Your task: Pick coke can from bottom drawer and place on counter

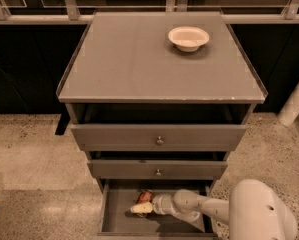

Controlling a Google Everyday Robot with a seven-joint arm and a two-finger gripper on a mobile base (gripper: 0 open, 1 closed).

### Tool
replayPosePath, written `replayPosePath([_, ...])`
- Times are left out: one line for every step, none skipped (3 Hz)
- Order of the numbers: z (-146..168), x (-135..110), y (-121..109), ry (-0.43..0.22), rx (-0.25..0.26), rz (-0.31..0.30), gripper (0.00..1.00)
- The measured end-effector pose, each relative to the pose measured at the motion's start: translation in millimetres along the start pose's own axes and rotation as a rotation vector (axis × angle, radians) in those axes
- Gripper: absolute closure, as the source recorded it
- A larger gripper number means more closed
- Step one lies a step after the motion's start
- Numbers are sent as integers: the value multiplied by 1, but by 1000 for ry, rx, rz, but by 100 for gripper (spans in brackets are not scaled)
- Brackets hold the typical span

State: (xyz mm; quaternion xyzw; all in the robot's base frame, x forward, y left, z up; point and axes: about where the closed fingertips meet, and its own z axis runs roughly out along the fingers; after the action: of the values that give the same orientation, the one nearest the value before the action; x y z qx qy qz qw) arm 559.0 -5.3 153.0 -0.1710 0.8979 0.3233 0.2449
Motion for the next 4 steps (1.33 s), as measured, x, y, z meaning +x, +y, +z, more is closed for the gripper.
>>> replayPosePath([3,3,3,3,20,-31,0])
replayPosePath([9,8,3,1,42,-56,0])
replayPosePath([14,12,1,-1,65,-68,0])
replayPosePath([18,22,-5,7,91,-75,0])
